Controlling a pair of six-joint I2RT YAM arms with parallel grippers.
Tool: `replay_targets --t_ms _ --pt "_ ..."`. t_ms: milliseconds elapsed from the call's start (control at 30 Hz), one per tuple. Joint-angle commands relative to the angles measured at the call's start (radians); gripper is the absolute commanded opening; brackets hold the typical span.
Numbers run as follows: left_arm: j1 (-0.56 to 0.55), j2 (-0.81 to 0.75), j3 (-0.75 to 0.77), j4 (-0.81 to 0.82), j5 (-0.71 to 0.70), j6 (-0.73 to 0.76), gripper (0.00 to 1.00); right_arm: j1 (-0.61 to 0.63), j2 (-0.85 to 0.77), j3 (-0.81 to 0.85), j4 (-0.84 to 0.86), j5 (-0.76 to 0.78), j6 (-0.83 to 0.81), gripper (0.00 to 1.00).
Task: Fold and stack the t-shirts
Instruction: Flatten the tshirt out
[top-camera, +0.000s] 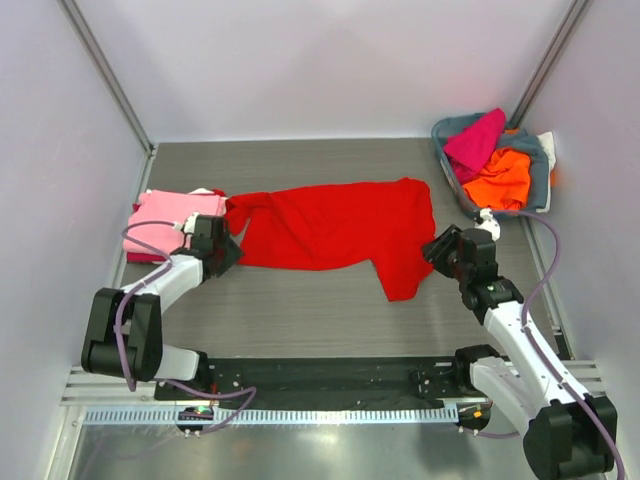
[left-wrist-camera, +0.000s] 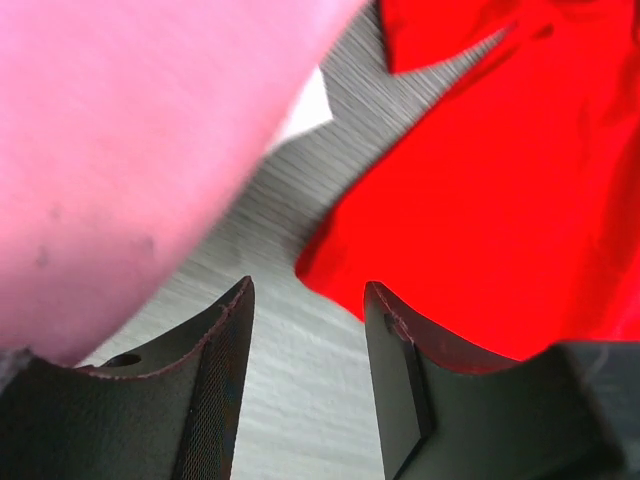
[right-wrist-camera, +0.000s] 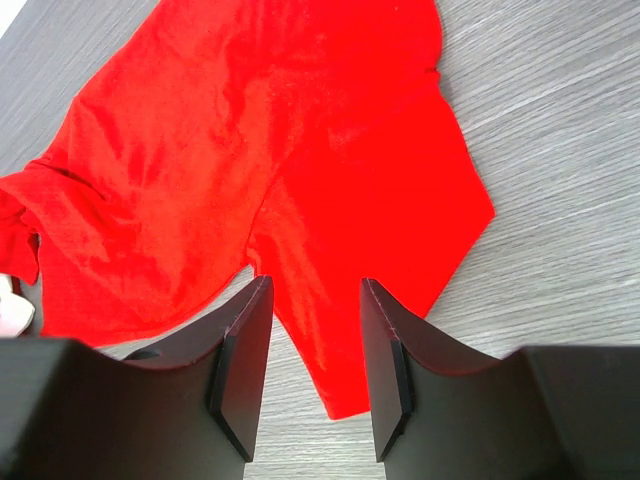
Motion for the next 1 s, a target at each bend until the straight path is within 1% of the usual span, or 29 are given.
replay_targets --t_ms 0,167,267,300,333,367,467,500,567,600,700,867,967 --pt "-0.004 0.043 -0.016 0.070 -0.096 -0.054 0.49 -0.003 -0.019 -0.007 0.004 0.004 0.003 0.46" --pt "-0.012 0.132 -0.018 0.144 -0.073 -0.084 0.46 -0.003 -0.005 -0.011 0.002 0.002 0.006 0.46" --pt "-0.024 0.171 -0.012 0.172 -0.063 -0.095 0.39 -0.003 -0.005 -0.014 0.002 0.013 0.000 0.46" --pt "-0.032 0.172 -0.012 0.176 -0.060 -0.100 0.30 -0.003 -0.003 -0.018 0.002 0.013 -0.002 0.46" --pt "-0.036 0.166 -0.013 0.179 -0.062 -0.100 0.26 -0.003 0.001 -0.020 0.002 0.024 -0.002 0.46" --pt "-0.041 0.159 -0.019 0.178 -0.068 -0.103 0.17 -0.003 0.004 -0.024 -0.001 0.027 -0.002 0.46" --pt "-0.064 0.100 -0.032 0.172 -0.082 -0.103 0.09 -0.003 0.015 -0.037 -0.004 0.065 0.006 0.46" --pt "-0.065 0.085 -0.038 0.157 -0.083 -0.103 0.03 -0.003 0.018 -0.046 -0.005 0.074 0.010 0.46" --pt "-0.067 0.036 -0.048 0.137 -0.080 -0.103 0.00 -0.003 0.023 -0.056 -0.007 0.107 0.026 0.47" --pt "-0.067 0.015 -0.055 0.111 -0.080 -0.101 0.00 -0.003 0.026 -0.067 -0.007 0.116 0.030 0.51" --pt "-0.067 -0.058 -0.064 0.057 -0.089 -0.085 0.00 -0.003 0.021 -0.087 -0.007 0.157 0.044 0.54" --pt "-0.065 -0.180 -0.067 -0.020 -0.090 -0.046 0.00 -0.003 0.030 -0.113 -0.008 0.232 0.061 0.58" --pt "-0.067 -0.213 -0.068 -0.045 -0.070 -0.037 0.00 -0.004 0.062 -0.124 -0.001 0.269 0.075 0.58"
